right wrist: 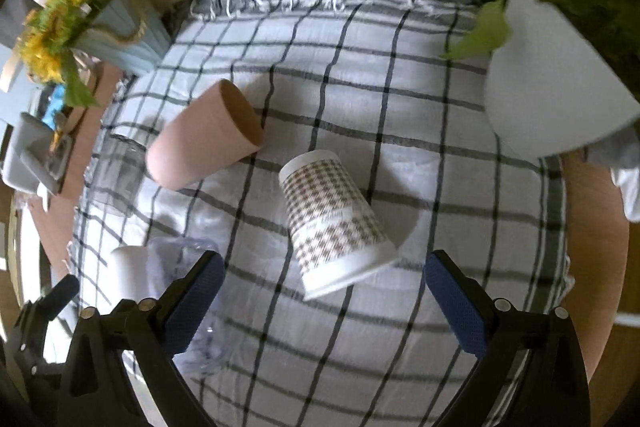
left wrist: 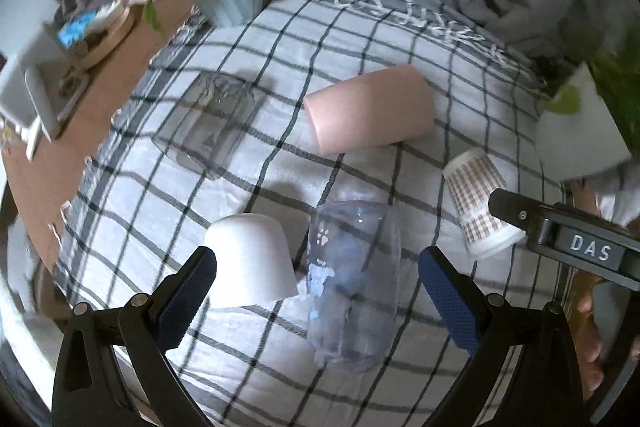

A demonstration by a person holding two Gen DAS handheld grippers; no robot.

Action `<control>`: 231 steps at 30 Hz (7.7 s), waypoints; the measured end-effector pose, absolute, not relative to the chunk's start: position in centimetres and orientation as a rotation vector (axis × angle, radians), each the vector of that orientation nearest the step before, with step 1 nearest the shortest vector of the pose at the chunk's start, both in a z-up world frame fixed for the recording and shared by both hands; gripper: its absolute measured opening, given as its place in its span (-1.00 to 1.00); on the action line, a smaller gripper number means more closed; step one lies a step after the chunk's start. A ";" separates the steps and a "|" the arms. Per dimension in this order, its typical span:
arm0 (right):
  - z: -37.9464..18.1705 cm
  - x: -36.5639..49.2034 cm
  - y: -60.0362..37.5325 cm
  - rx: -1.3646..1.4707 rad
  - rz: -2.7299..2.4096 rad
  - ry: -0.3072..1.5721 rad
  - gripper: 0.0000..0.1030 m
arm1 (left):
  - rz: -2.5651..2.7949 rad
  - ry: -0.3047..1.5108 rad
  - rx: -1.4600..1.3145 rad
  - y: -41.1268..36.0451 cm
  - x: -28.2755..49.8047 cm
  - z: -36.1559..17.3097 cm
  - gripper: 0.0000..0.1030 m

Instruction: Flip cup upside down

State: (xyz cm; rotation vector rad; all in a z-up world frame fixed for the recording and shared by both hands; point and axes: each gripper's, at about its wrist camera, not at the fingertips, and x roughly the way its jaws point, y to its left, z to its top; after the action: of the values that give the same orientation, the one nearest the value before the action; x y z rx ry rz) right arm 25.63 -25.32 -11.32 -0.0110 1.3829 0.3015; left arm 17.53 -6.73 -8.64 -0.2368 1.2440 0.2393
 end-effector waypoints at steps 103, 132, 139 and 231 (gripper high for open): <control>-8.5 8.7 -39.3 0.381 -0.124 1.192 0.56 | -0.155 1.278 -0.024 -19.0 13.4 -8.1 0.99; -14.0 11.7 -44.2 0.471 -0.162 1.315 0.56 | -0.188 1.529 -0.114 -22.9 18.8 -16.3 0.65; -14.5 12.0 -44.4 0.466 -0.165 1.331 0.56 | -0.169 1.554 -0.099 -23.2 19.3 -17.3 0.30; -1.0 2.2 -37.6 0.167 -0.135 0.951 0.83 | -0.109 0.923 0.036 -17.9 6.2 -0.9 0.89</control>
State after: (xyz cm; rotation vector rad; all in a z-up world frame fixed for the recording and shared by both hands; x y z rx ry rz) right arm 2.21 -37.60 -0.97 0.1666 0.9509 -0.1351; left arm 6.23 -17.88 -0.88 0.0362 0.9226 -0.1090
